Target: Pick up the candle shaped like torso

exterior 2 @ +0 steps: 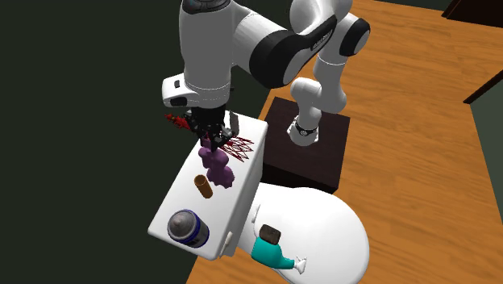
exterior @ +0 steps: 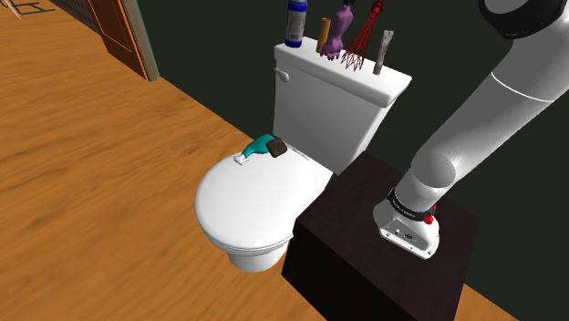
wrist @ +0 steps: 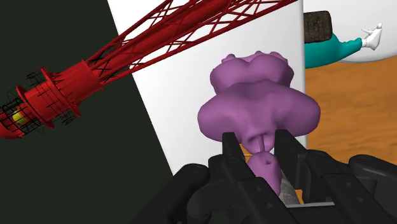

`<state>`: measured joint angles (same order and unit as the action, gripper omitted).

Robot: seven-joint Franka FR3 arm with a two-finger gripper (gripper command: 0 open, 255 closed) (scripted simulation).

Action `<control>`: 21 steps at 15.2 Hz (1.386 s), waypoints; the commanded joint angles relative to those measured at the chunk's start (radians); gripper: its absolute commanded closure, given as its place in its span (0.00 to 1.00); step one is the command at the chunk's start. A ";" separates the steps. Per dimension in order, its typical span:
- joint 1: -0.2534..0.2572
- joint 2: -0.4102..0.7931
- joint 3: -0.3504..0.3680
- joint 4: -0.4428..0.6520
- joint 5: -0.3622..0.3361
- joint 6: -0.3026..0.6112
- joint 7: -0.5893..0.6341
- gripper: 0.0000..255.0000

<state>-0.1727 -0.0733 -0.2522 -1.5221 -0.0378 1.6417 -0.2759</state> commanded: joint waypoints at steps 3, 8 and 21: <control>0.000 0.001 0.000 0.000 0.000 0.000 0.000 1.00; -0.002 0.021 -0.003 0.066 0.006 -0.046 -0.006 1.00; -0.020 0.151 -0.020 0.407 0.046 -0.262 -0.032 1.00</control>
<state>-0.1906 0.0633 -0.2706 -1.1444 0.0034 1.3952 -0.3067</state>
